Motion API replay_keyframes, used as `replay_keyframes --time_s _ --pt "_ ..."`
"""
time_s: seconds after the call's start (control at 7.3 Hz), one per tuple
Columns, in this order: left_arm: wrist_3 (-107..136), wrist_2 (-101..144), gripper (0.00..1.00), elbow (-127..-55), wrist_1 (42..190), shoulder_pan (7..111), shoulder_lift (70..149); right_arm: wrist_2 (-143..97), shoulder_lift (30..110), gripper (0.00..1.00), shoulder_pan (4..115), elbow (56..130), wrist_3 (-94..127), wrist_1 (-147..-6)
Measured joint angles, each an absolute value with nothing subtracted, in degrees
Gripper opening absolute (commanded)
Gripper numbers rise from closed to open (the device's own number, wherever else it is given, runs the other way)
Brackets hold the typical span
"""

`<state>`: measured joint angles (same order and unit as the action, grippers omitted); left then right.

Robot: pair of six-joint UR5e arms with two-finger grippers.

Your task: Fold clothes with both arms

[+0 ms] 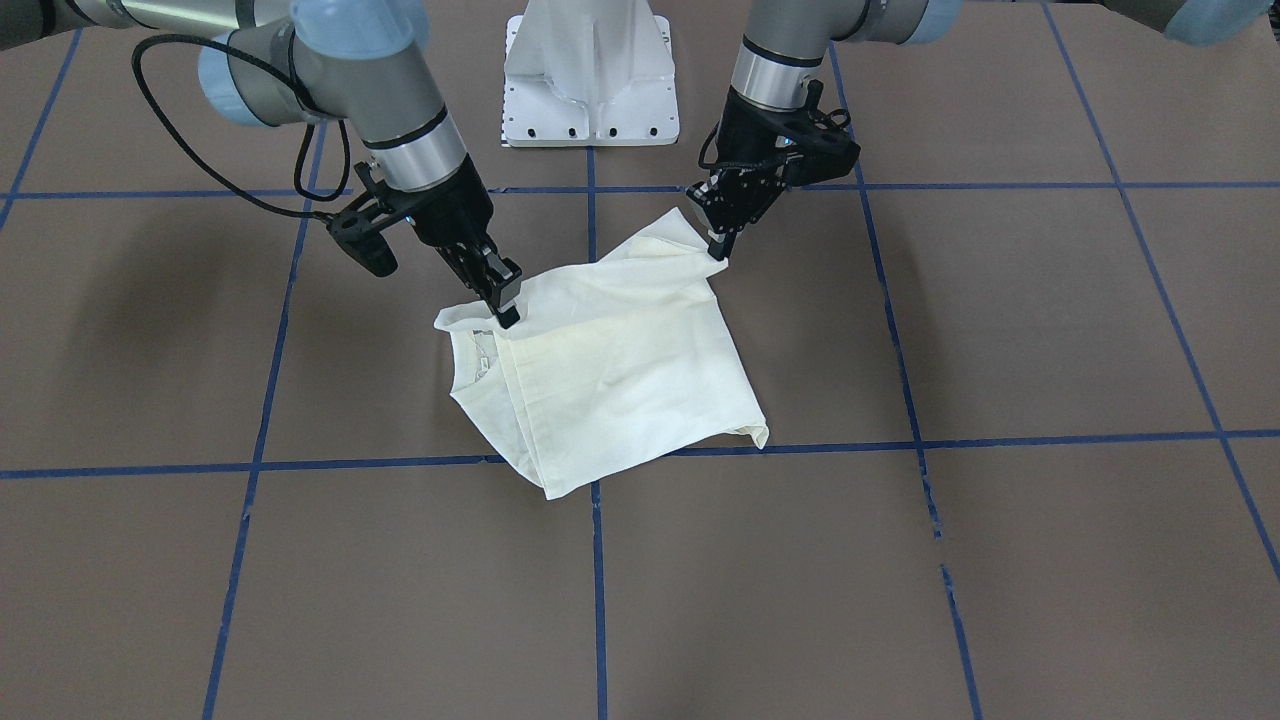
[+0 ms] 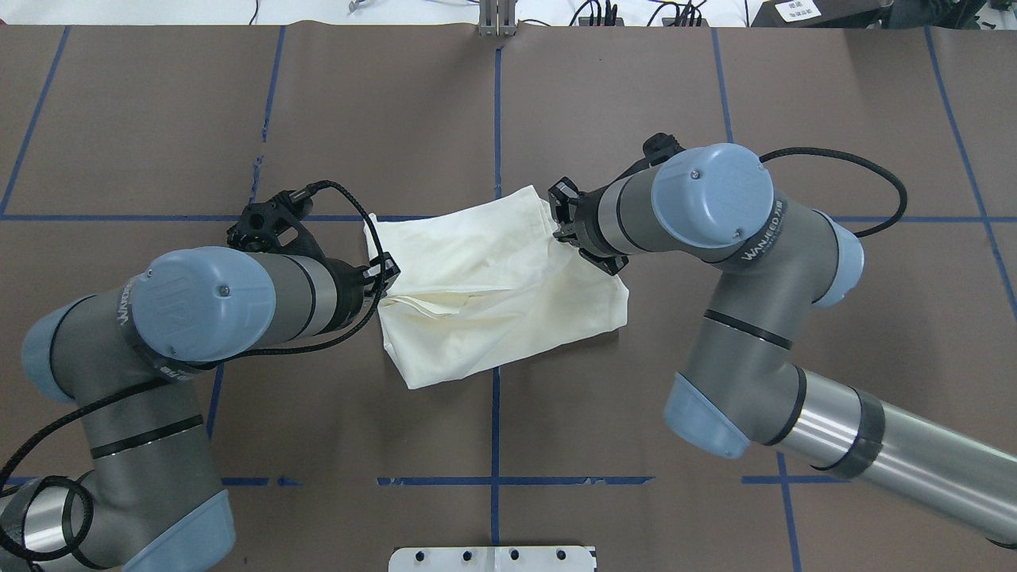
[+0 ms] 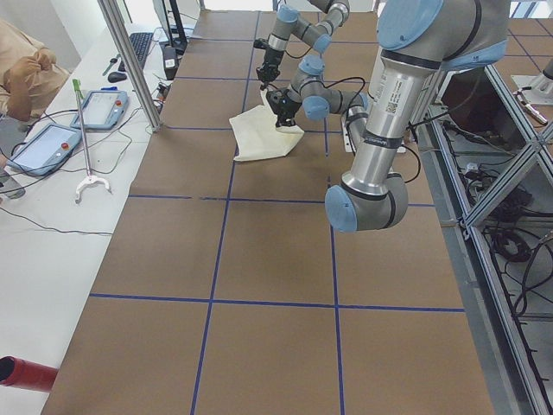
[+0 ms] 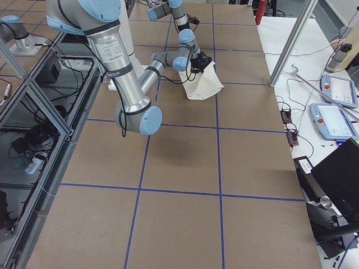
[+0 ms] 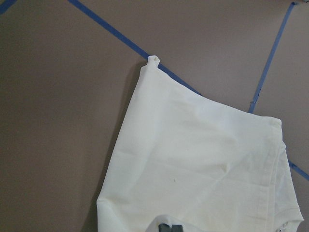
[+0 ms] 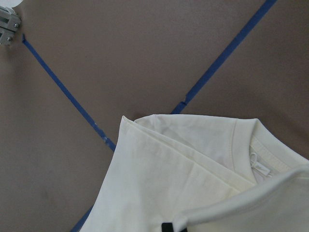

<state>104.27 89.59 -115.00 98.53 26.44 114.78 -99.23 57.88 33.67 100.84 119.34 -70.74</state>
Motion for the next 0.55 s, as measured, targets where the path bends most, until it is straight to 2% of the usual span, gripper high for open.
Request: replay_keyframes --time_s 0.27,0.55 --pt "102.83 89.57 0.00 -110.49 101.16 28.08 115.81 -99.56 54.25 0.00 34.71 93.12 119.24 -67.35" --pt "99.94 89.56 0.00 -102.64 107.67 31.06 117.24 -99.66 50.32 0.00 35.68 85.35 118.98 -64.32"
